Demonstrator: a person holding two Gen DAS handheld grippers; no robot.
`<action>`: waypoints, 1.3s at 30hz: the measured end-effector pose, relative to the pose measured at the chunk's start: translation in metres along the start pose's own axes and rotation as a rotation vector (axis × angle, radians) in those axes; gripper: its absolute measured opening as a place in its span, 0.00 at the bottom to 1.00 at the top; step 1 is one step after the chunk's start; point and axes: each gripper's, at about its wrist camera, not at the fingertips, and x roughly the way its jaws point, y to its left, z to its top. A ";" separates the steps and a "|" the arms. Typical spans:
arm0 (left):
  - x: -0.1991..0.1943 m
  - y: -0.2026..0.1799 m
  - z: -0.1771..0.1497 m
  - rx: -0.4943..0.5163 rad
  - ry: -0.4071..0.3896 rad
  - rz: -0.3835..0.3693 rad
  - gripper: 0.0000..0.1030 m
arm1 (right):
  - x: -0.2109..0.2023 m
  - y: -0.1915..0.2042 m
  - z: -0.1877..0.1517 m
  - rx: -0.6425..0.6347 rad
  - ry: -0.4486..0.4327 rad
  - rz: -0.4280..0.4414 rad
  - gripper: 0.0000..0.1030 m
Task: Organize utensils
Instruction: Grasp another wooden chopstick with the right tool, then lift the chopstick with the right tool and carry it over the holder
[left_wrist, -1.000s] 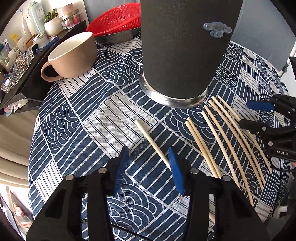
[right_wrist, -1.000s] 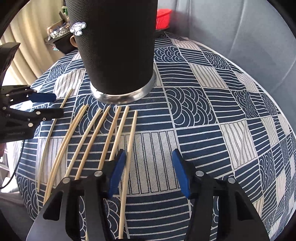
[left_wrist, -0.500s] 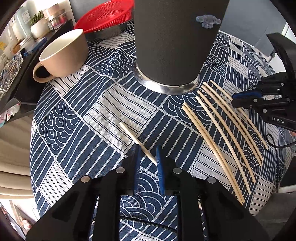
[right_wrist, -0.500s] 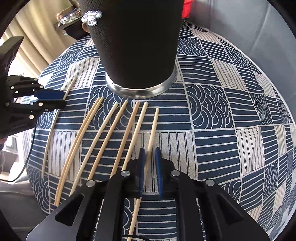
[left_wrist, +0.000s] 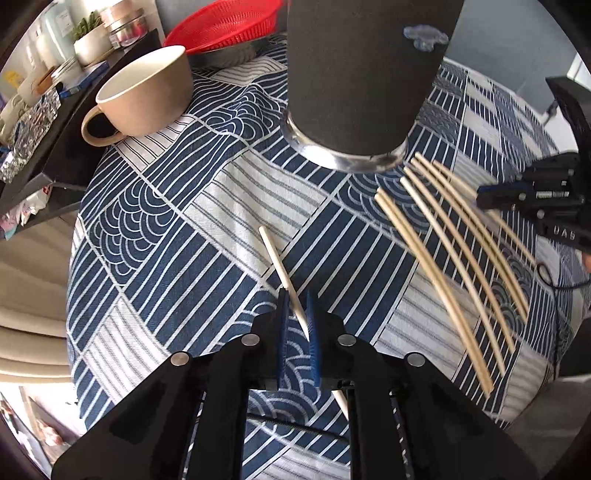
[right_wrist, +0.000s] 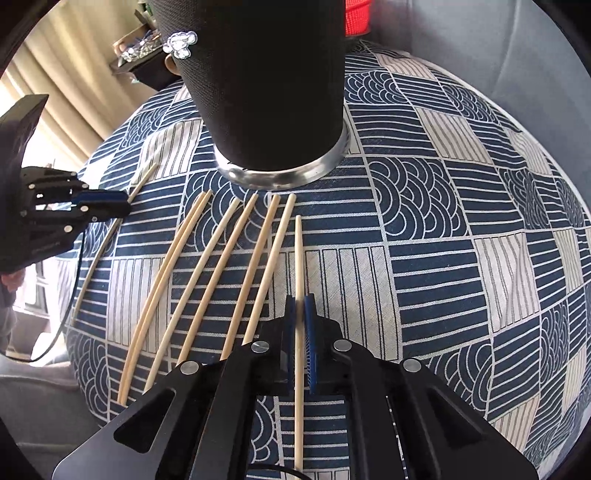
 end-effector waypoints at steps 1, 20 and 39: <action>0.000 0.002 0.000 -0.010 0.008 -0.006 0.13 | 0.000 0.001 0.000 -0.007 -0.003 -0.002 0.05; -0.006 0.010 -0.001 -0.110 -0.024 -0.055 0.04 | -0.021 0.004 -0.007 0.011 -0.104 0.100 0.04; -0.089 0.003 0.012 -0.176 -0.398 0.008 0.04 | -0.099 0.015 -0.002 0.011 -0.430 0.200 0.05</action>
